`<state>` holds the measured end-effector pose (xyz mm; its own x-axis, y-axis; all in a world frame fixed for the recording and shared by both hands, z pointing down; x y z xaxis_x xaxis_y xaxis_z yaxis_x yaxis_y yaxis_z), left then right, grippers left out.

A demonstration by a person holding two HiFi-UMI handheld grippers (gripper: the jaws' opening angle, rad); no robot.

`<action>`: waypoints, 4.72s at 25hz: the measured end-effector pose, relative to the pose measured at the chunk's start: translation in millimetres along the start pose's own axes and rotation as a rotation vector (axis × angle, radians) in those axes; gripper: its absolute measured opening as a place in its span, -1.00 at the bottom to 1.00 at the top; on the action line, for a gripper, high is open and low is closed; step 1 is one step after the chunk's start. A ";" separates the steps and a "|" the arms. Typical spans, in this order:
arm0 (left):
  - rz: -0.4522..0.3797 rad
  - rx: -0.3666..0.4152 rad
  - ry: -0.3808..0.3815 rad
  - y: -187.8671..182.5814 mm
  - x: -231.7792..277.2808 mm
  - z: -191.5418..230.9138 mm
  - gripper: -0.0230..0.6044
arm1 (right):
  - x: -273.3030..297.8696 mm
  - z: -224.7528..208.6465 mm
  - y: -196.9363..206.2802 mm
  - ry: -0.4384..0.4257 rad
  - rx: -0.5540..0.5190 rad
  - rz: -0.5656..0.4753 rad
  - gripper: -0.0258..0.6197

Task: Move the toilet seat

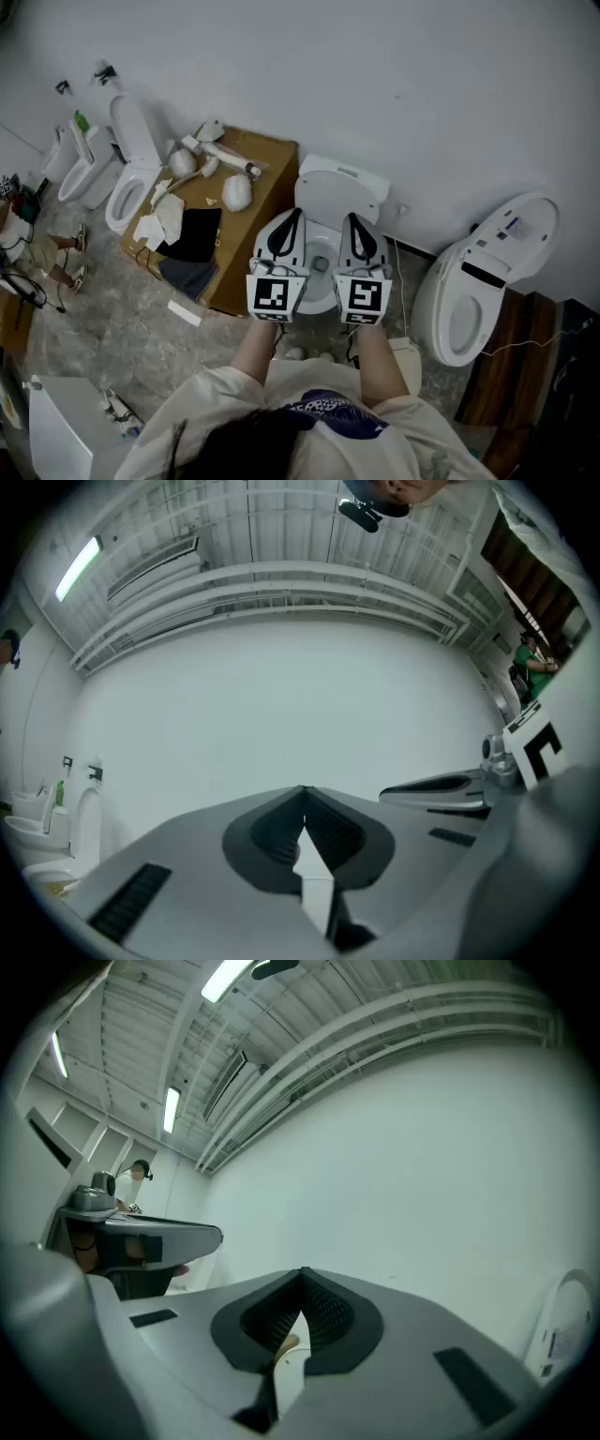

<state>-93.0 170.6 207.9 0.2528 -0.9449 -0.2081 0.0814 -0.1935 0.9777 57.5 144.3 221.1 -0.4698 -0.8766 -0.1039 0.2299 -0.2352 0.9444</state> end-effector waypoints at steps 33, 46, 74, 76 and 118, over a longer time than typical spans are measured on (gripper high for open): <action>0.468 -0.206 -0.018 91.7 -13.5 81.6 -0.39 | -41.0 -88.9 131.9 -0.026 0.443 0.263 -0.13; 0.908 -0.449 -0.079 257.7 -44.1 104.0 -0.11 | -54.0 -68.0 282.2 -0.134 0.638 0.625 0.10; 1.243 -0.548 -0.066 523.0 -63.6 210.6 -0.03 | -35.6 60.9 538.3 -0.010 0.803 0.974 0.23; 1.257 -0.552 -0.065 546.1 -70.7 214.7 -0.03 | -34.5 67.4 554.6 -0.015 0.801 0.981 0.24; 1.246 -0.779 -0.038 635.5 -64.4 190.6 0.11 | -33.0 116.2 638.1 -0.144 1.013 0.983 0.39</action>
<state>-241.3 58.1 848.0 0.5235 -0.3996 0.7525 0.3255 0.9100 0.2569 120.7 72.0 863.4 -0.5741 -0.4406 0.6901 -0.1636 0.8876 0.4306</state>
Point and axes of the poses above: the fingertips, and each gripper's own axes: x forward along the fingers, z to its left, y out of its underside, the point moved 8 cm from there along -x, backward along the fingers, and after that the axes turned 9 degrees about -x, right-handed, at the moved point
